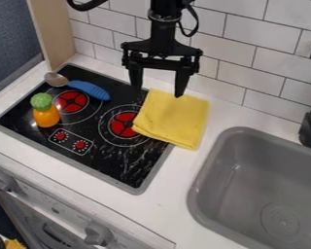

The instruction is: Move the yellow cloth to the bottom right of the burner

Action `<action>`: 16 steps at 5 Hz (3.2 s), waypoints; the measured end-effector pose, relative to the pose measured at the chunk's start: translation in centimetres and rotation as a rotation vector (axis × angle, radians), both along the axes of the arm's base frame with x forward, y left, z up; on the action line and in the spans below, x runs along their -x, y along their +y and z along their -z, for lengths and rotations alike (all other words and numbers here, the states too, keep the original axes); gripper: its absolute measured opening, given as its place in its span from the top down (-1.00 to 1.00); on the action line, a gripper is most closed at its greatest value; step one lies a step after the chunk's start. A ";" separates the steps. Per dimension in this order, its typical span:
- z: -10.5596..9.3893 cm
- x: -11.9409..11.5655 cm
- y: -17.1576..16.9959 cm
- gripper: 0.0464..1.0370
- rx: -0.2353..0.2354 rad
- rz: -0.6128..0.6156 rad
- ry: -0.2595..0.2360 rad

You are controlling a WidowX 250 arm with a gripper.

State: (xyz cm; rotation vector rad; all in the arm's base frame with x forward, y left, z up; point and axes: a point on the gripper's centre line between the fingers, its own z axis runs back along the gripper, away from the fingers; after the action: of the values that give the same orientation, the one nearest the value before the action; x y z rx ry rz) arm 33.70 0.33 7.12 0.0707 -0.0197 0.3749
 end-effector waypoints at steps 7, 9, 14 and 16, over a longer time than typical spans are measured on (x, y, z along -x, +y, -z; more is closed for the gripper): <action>6.5 -3.5 -0.2 -0.93 0.034 0.188 -0.092; 7.2 -2.2 0.9 -0.93 0.016 0.152 -0.063; 7.4 6.6 3.3 -0.93 -0.030 0.158 0.003; 7.4 9.4 3.8 -0.93 -0.041 0.187 0.014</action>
State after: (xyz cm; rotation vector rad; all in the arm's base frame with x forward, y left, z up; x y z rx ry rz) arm 24.33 4.12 -0.31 0.1108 -0.0198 0.1871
